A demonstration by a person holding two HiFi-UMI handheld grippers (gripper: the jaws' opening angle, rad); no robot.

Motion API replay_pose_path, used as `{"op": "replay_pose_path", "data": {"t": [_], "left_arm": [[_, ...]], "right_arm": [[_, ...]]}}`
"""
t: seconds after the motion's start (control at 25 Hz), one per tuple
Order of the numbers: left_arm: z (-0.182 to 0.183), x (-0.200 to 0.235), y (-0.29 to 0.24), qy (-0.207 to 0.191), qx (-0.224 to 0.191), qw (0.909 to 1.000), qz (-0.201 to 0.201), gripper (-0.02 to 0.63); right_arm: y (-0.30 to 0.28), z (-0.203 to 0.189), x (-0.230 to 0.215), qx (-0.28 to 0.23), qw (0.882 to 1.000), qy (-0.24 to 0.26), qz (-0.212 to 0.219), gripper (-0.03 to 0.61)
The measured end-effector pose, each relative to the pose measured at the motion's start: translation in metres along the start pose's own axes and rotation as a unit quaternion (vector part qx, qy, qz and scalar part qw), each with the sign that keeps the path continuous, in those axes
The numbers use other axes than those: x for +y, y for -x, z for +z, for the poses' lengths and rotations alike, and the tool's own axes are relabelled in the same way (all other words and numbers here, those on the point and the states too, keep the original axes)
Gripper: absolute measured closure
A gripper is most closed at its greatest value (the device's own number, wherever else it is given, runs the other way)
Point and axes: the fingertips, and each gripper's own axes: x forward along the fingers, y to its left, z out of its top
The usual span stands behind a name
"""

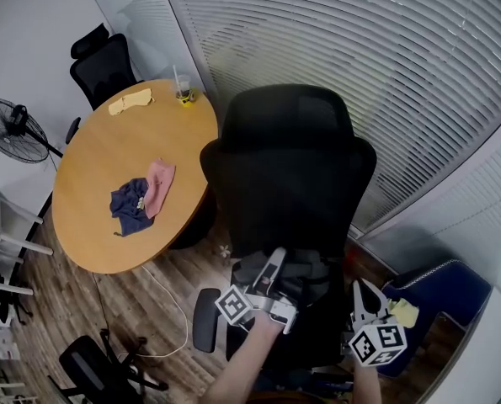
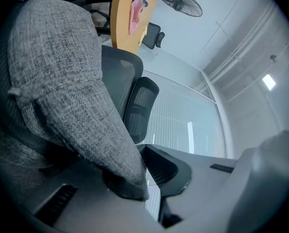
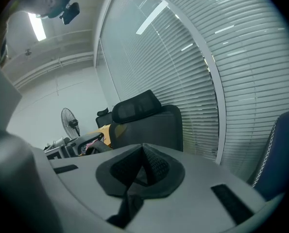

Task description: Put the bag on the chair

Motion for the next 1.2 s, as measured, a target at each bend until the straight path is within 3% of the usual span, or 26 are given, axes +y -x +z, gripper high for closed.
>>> {"op": "replay_pose_path", "data": {"t": [0.84,1.2], "left_arm": [[0.016,0.023,-0.031,-0.019,0.005,0.9997,-0.016,0.591],[0.02,0.029,-0.034,-0.025,0.007,0.9997,-0.004,0.591]], "right_arm": [[-0.026,-0.012,-0.011,0.02,1.0,-0.009,-0.001,0.565],[-0.027,-0.012,-0.01,0.022,1.0,-0.013,0.002,0.565]]}}
